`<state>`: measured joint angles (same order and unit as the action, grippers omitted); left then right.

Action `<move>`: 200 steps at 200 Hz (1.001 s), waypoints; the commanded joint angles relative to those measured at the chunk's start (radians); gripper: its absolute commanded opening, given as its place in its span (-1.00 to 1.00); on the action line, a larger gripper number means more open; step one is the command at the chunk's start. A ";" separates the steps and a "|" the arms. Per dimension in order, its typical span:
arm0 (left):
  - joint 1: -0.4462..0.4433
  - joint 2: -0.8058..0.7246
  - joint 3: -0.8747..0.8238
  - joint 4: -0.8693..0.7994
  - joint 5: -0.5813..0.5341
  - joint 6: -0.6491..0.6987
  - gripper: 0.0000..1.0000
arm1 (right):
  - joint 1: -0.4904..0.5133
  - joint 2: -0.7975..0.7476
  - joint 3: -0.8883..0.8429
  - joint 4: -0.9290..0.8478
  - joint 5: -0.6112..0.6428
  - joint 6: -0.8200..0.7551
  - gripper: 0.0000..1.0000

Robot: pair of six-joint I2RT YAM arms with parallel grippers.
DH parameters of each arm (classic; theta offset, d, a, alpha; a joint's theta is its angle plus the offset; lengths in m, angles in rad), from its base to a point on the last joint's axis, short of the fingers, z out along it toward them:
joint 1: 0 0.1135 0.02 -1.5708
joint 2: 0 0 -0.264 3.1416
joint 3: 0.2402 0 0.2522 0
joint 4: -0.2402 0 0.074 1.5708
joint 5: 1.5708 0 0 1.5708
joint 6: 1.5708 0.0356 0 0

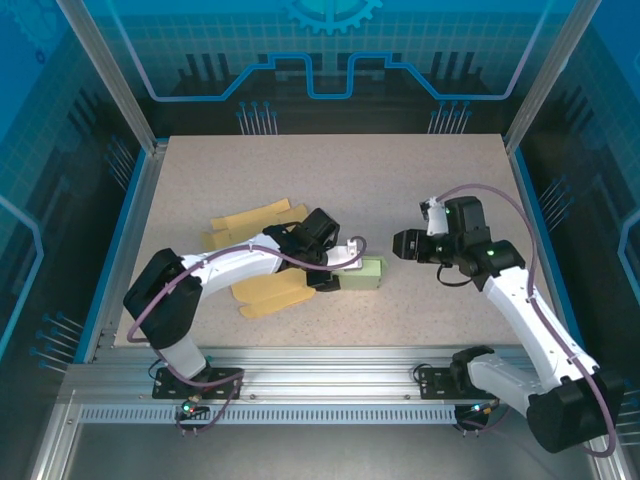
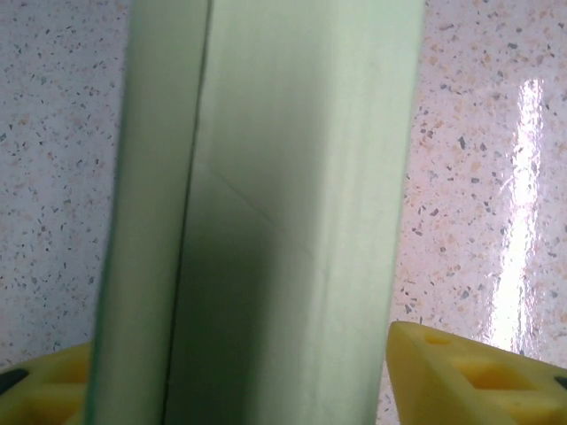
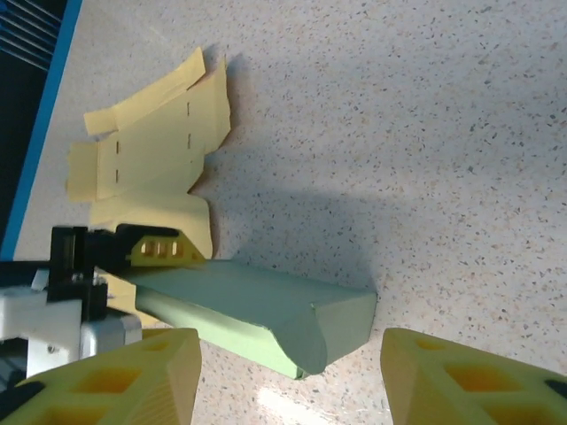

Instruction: Fold the paper box

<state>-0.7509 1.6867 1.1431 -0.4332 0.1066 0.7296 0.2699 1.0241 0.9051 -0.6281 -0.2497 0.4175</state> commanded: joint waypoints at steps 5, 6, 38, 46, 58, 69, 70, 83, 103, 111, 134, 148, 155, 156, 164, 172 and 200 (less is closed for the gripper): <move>0.010 0.013 0.024 0.030 0.035 -0.025 0.31 | 0.054 0.028 0.026 -0.082 0.094 -0.053 0.04; 0.010 0.012 0.024 0.032 0.036 -0.026 0.31 | 0.055 0.030 0.027 -0.083 0.095 -0.054 0.03; 0.010 -0.021 0.021 0.060 0.041 -0.037 0.47 | 0.108 0.072 0.052 -0.113 0.135 -0.084 -0.01; 0.010 -0.031 0.016 0.069 0.043 -0.037 0.51 | 0.119 0.073 0.056 -0.120 0.150 -0.089 0.01; 0.011 -0.046 0.006 0.082 0.047 -0.037 0.59 | 0.129 0.070 0.063 -0.132 0.166 -0.092 0.06; 0.011 -0.058 -0.002 0.095 0.048 -0.038 0.74 | 0.133 0.064 0.065 -0.138 0.173 -0.093 0.08; 0.011 -0.058 -0.003 0.095 0.048 -0.038 0.75 | 0.133 0.064 0.066 -0.139 0.173 -0.094 0.08; 0.011 -0.071 -0.009 0.097 0.046 -0.041 0.77 | 0.138 0.060 0.065 -0.146 0.175 -0.097 0.09; 0.011 -0.104 -0.019 0.105 0.045 -0.046 0.78 | 0.144 0.065 0.067 -0.152 0.176 -0.093 0.09; 0.011 -0.125 -0.023 0.107 0.050 -0.051 0.78 | 0.149 0.069 0.070 -0.156 0.176 -0.091 0.09; 0.010 -0.201 -0.026 0.086 0.072 -0.081 0.77 | 0.166 0.085 0.090 -0.178 0.190 -0.075 0.08; 0.010 -0.263 -0.042 0.093 0.071 -0.119 0.73 | 0.183 0.089 0.100 -0.192 0.205 -0.061 0.06; 0.011 -0.295 -0.057 0.107 0.051 -0.147 0.70 | 0.193 0.090 0.105 -0.197 0.213 -0.052 0.06; 0.011 -0.300 -0.058 0.110 0.047 -0.152 0.69 | 0.194 0.090 0.106 -0.198 0.215 -0.051 0.06; 0.011 -0.336 -0.075 0.126 0.005 -0.188 0.66 | 0.205 0.088 0.111 -0.202 0.224 -0.040 0.05; 0.011 -0.365 -0.088 0.135 -0.057 -0.233 0.63 | 0.212 0.088 0.114 -0.206 0.232 -0.029 0.04; 0.030 -0.426 -0.114 0.099 -0.257 -0.432 0.46 | 0.230 0.103 0.120 -0.213 0.254 0.011 -0.02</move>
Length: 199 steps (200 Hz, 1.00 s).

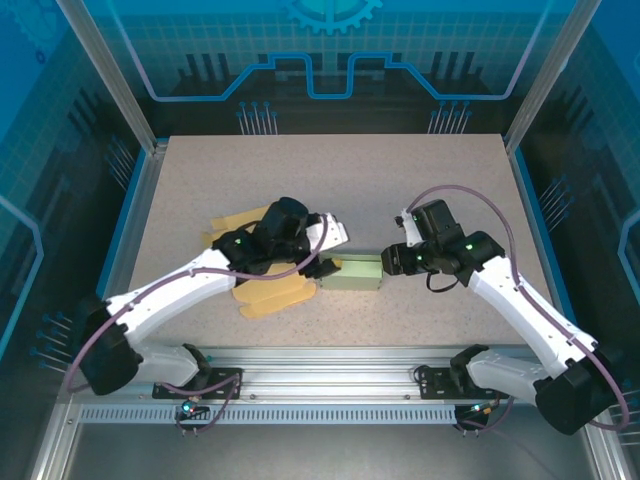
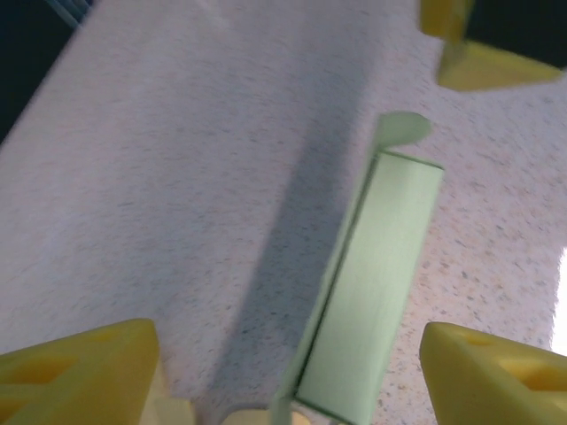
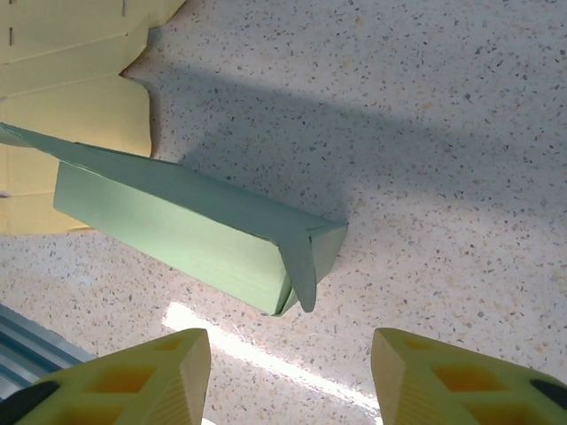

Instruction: Fold the paper box

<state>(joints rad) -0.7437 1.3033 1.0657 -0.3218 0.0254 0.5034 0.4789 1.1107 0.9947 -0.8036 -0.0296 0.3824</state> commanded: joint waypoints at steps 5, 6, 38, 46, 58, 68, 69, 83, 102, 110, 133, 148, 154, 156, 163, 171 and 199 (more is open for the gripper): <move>0.029 -0.048 -0.043 -0.025 -0.192 -0.246 0.41 | 0.022 0.020 0.032 -0.039 0.040 0.049 -0.04; 0.031 -0.049 -0.043 -0.027 -0.194 -0.253 0.41 | 0.023 0.021 0.032 -0.039 0.041 0.051 -0.04; 0.087 -0.056 -0.075 -0.110 -0.179 -0.454 0.34 | 0.028 0.062 0.047 -0.038 0.054 0.049 -0.10; 0.089 -0.058 -0.082 -0.123 -0.174 -0.480 0.34 | 0.031 0.076 0.054 -0.039 0.050 0.044 -0.12; 0.091 -0.067 -0.097 -0.132 -0.169 -0.511 0.35 | 0.037 0.089 0.058 -0.040 0.051 0.040 -0.14; 0.092 -0.076 -0.114 -0.125 -0.159 -0.527 0.35 | 0.041 0.098 0.055 -0.034 0.055 0.039 -0.14; 0.092 -0.078 -0.115 -0.123 -0.157 -0.528 0.35 | 0.042 0.098 0.055 -0.033 0.055 0.039 -0.14; 0.097 -0.081 -0.135 -0.106 -0.136 -0.537 0.34 | 0.046 0.105 0.049 -0.025 0.056 0.040 -0.14; 0.105 -0.061 -0.141 -0.084 -0.108 -0.539 0.33 | 0.047 0.114 0.045 -0.017 0.060 0.045 -0.14; 0.107 -0.048 -0.138 -0.075 -0.095 -0.539 0.33 | 0.048 0.118 0.045 -0.016 0.060 0.047 -0.14; 0.111 -0.003 -0.129 -0.045 -0.064 -0.539 0.33 | 0.050 0.126 0.045 -0.016 0.063 0.053 -0.14; 0.111 0.022 -0.120 -0.031 -0.039 -0.540 0.32 | 0.052 0.132 0.047 -0.016 0.066 0.056 -0.14; 0.111 0.030 -0.117 -0.027 -0.028 -0.542 0.33 | 0.052 0.135 0.049 -0.017 0.067 0.056 -0.14; 0.112 0.032 -0.115 -0.025 -0.025 -0.542 0.32 | 0.052 0.136 0.049 -0.017 0.066 0.056 -0.14; 0.111 0.039 -0.113 -0.021 -0.019 -0.543 0.33 | 0.053 0.139 0.050 -0.019 0.066 0.056 -0.14; 0.110 0.046 -0.110 -0.019 -0.018 -0.545 0.33 | 0.055 0.141 0.051 -0.020 0.066 0.056 -0.13; 0.111 0.074 -0.107 -0.005 -0.008 -0.546 0.38 | 0.061 0.153 0.051 -0.014 0.074 0.056 -0.08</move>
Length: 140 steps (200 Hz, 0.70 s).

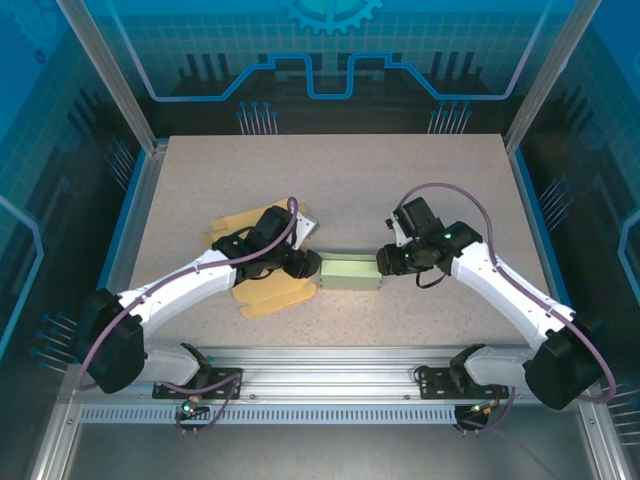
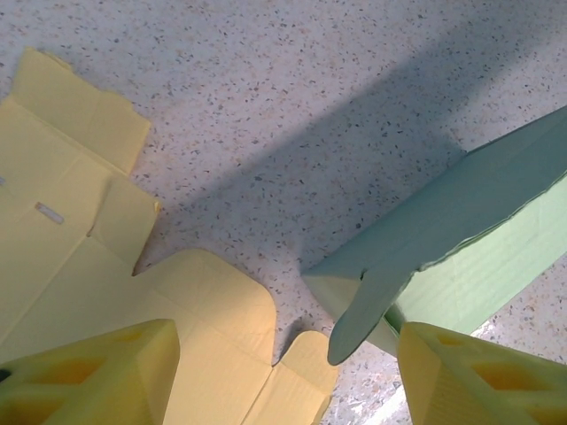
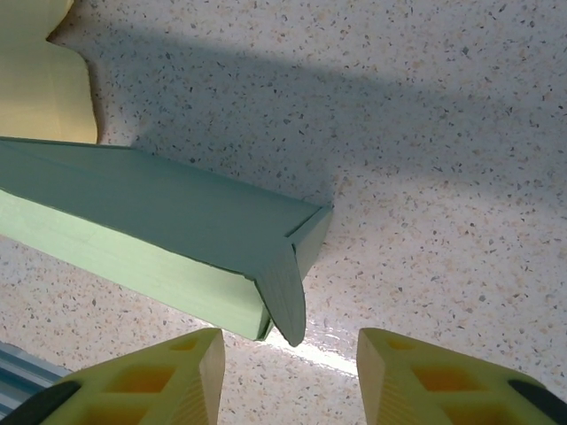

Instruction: Fold the paper box

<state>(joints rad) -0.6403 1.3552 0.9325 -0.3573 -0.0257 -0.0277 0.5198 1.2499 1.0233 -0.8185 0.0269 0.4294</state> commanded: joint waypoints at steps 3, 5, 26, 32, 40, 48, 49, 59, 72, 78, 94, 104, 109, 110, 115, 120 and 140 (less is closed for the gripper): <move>0.007 0.024 0.026 0.032 0.047 -0.016 0.39 | 0.020 0.015 0.023 0.000 0.019 0.011 -0.08; 0.008 0.026 0.026 0.034 0.049 -0.017 0.39 | 0.019 0.016 0.023 -0.001 0.019 0.010 -0.08; 0.008 0.043 0.017 0.068 0.071 -0.040 0.40 | 0.023 0.022 0.022 0.004 0.020 0.012 -0.08; 0.007 0.045 0.013 0.081 0.080 -0.047 0.41 | 0.023 0.023 0.021 0.004 0.022 0.012 -0.08; 0.008 0.049 0.008 0.094 0.088 -0.057 0.41 | 0.023 0.023 0.022 0.005 0.024 0.014 -0.08; 0.008 0.053 0.005 0.102 0.093 -0.064 0.42 | 0.023 0.023 0.022 0.005 0.024 0.014 -0.08; 0.008 0.052 0.004 0.103 0.093 -0.065 0.43 | 0.023 0.023 0.022 0.005 0.024 0.014 -0.08; 0.006 0.057 0.001 0.111 0.096 -0.072 0.45 | 0.023 0.023 0.022 0.005 0.025 0.013 -0.08; 0.005 0.062 -0.004 0.122 0.107 -0.080 0.46 | 0.023 0.023 0.021 0.005 0.026 0.013 -0.08; 0.006 0.065 -0.007 0.124 0.108 -0.082 0.46 | 0.024 0.022 0.021 0.005 0.027 0.013 -0.08; 0.005 0.076 -0.008 0.118 0.107 -0.086 0.44 | 0.025 0.022 0.019 0.007 0.028 0.017 -0.08; 0.005 0.082 -0.008 0.111 0.099 -0.086 0.42 | 0.023 0.023 0.020 0.006 0.027 0.016 -0.09; 0.006 0.088 -0.007 0.107 0.096 -0.084 0.41 | 0.024 0.023 0.018 0.006 0.027 0.016 -0.10; 0.006 0.089 -0.006 0.106 0.095 -0.084 0.40 | 0.023 0.023 0.018 0.007 0.027 0.016 -0.10; 0.005 0.092 -0.005 0.101 0.093 -0.083 0.38 | 0.024 0.023 0.018 0.007 0.026 0.016 -0.12; 0.006 0.096 -0.004 0.096 0.092 -0.083 0.34 | 0.025 0.023 0.018 0.008 0.025 0.018 -0.13; 0.003 0.109 0.001 0.084 0.081 -0.078 0.29 | 0.023 0.021 0.017 0.012 0.019 0.019 -0.20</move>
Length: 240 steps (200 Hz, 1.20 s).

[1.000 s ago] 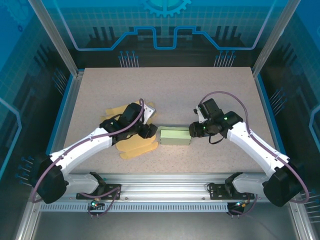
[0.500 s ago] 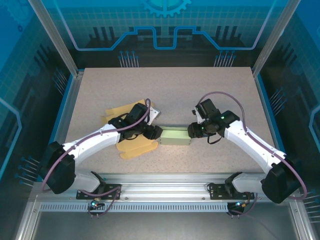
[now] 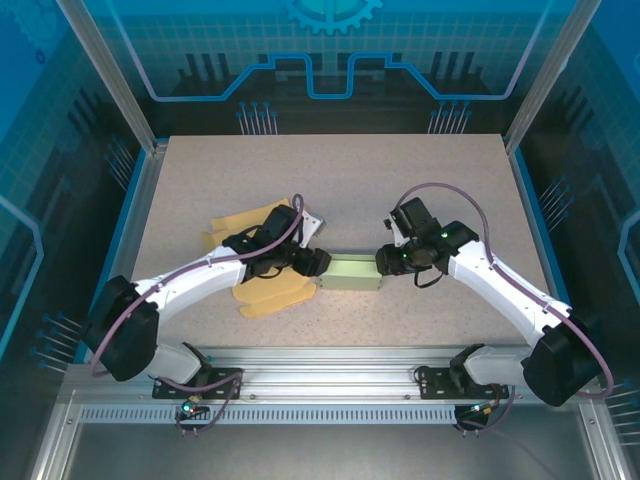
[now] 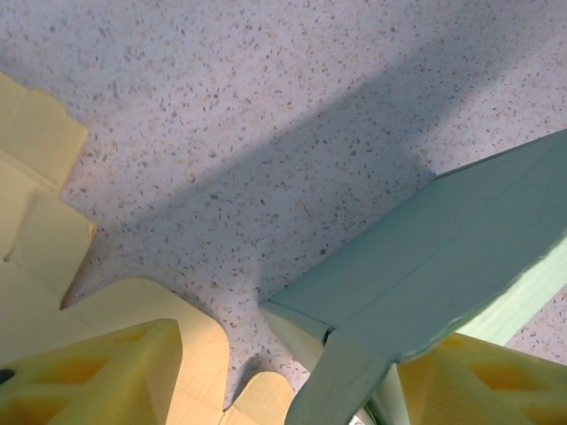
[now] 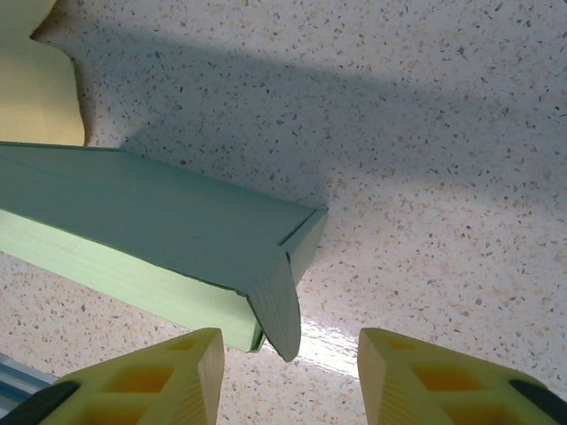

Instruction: Fold the paper box

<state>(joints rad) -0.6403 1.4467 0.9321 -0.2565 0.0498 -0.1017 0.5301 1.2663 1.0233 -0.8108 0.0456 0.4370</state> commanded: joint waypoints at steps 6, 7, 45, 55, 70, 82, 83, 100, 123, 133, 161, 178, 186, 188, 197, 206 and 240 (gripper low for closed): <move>0.003 0.019 0.002 -0.017 0.000 -0.002 0.28 | 0.014 0.005 0.017 0.005 -0.001 0.011 -0.22; 0.002 0.019 0.002 -0.017 0.000 -0.002 0.28 | 0.014 0.005 0.018 0.005 -0.001 0.011 -0.22; -0.007 0.039 0.010 -0.026 -0.013 0.004 0.16 | 0.017 0.004 0.015 0.011 -0.007 0.018 -0.32; -0.009 0.043 0.012 -0.028 -0.013 0.006 0.12 | 0.019 0.001 0.011 0.014 -0.007 0.020 -0.34; -0.013 0.047 0.012 -0.030 -0.014 0.008 0.08 | 0.019 0.001 0.005 0.022 -0.008 0.026 -0.37; -0.016 0.052 0.016 -0.036 -0.021 0.011 0.07 | 0.019 0.002 0.004 0.028 -0.010 0.029 -0.40; -0.016 0.052 0.016 -0.036 -0.022 0.012 0.07 | 0.019 0.002 0.004 0.027 -0.010 0.028 -0.40; -0.020 0.056 0.017 -0.041 -0.026 0.015 0.08 | 0.020 0.004 0.004 0.034 -0.013 0.030 -0.41; -0.027 0.057 0.020 -0.041 -0.031 0.014 0.07 | 0.021 0.008 0.002 0.042 -0.025 0.032 -0.46; -0.027 0.059 0.022 -0.041 -0.033 0.015 0.08 | 0.021 0.011 0.001 0.051 -0.034 0.032 -0.48; -0.034 0.060 0.025 -0.043 -0.039 0.016 0.08 | 0.023 0.024 -0.002 0.066 -0.044 0.037 -0.53; -0.035 0.061 0.027 -0.043 -0.040 0.018 0.08 | 0.026 0.031 -0.001 0.072 -0.048 0.039 -0.57; -0.036 0.060 0.027 -0.043 -0.041 0.018 0.08 | 0.028 0.033 -0.001 0.077 -0.051 0.042 -0.59; -0.036 0.062 0.027 -0.042 -0.042 0.018 0.08 | 0.027 0.033 -0.001 0.077 -0.053 0.043 -0.60; -0.036 0.062 0.027 -0.042 -0.043 0.018 0.08 | 0.030 0.036 -0.001 0.082 -0.056 0.043 -0.64; -0.036 0.062 0.027 -0.043 -0.043 0.018 0.08 | 0.031 0.038 -0.002 0.084 -0.058 0.046 -0.67; -0.039 0.060 0.025 -0.040 -0.046 0.019 0.08 | 0.034 0.051 0.000 0.077 -0.047 0.043 -0.86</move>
<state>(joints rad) -0.6662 1.4860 0.9417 -0.2558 0.0154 -0.1024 0.5407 1.3022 1.0229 -0.7395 0.0189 0.4778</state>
